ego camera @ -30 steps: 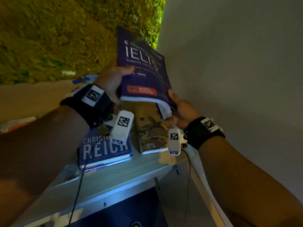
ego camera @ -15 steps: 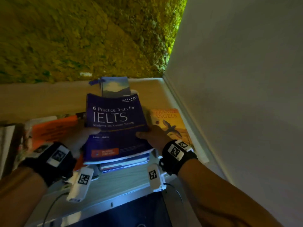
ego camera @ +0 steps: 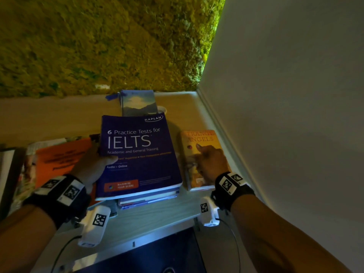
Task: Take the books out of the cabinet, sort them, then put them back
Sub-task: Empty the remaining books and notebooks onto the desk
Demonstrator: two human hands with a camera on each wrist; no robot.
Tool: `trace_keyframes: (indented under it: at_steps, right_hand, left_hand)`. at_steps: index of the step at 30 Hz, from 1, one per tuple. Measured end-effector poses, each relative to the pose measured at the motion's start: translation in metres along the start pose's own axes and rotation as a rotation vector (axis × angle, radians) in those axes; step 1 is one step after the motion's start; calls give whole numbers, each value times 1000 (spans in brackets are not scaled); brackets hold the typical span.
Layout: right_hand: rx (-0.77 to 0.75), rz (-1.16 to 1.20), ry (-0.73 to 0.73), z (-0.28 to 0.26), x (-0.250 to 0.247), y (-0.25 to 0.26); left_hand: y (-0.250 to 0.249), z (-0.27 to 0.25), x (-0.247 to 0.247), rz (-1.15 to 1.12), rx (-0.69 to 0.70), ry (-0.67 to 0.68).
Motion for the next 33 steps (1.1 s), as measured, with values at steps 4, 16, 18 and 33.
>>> trace_keyframes:
  at_steps: [4, 16, 18, 33]
  right_hand:
    - [146, -337, -88, 12, -21, -27]
    - [290, -97, 132, 46, -8, -66]
    - [298, -31, 105, 49, -6, -72]
    - [295, 103, 148, 41, -17, -62]
  left_hand:
    - [-4, 6, -6, -22, 5, -47]
    - [11, 14, -5, -6, -12, -72]
    - [14, 17, -7, 1, -9, -87]
    - [10, 18, -4, 31, 6, -40]
Point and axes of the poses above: each hand's wrist, its own z-axis towards the middle knuckle, its own x-axis out of the palm, y = z × x, the point moved 8 cm from there along z, towards the middle knuckle, and after that the axes turned 12 degrees about x, right-handed, at the moved point
